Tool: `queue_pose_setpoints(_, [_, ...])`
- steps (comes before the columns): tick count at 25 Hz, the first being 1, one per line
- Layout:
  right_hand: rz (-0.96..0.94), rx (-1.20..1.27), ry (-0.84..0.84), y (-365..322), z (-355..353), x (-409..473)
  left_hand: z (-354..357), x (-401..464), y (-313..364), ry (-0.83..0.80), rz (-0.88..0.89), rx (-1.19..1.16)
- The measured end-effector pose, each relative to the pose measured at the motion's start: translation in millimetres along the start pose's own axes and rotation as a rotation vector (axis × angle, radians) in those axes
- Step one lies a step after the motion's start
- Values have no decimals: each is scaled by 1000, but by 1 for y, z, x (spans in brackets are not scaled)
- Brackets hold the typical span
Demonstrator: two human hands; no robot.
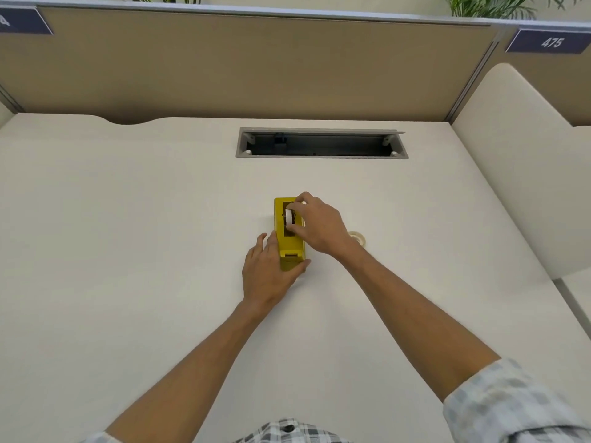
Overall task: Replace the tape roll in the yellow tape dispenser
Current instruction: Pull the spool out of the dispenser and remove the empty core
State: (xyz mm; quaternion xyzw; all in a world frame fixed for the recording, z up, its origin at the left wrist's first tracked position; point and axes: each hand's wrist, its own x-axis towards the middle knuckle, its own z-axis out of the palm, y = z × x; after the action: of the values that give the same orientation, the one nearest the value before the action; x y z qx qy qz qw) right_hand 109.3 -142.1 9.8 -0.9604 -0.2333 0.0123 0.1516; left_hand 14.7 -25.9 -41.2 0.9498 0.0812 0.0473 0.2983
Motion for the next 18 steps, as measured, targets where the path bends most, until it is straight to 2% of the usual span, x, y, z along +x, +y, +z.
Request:
queue_pose_setpoints(8, [-13, 21, 46, -2, -1, 1, 1, 3, -5, -20, -1, -4])
queue_pose_setpoints(12, [-6, 56, 63, -3, -2, 0, -5, 4, -10, -35, 55, -5])
queue_pose_setpoints(18, [-30, 167, 120, -6, -18, -9, -24, -2, -8, 92, 119, -133])
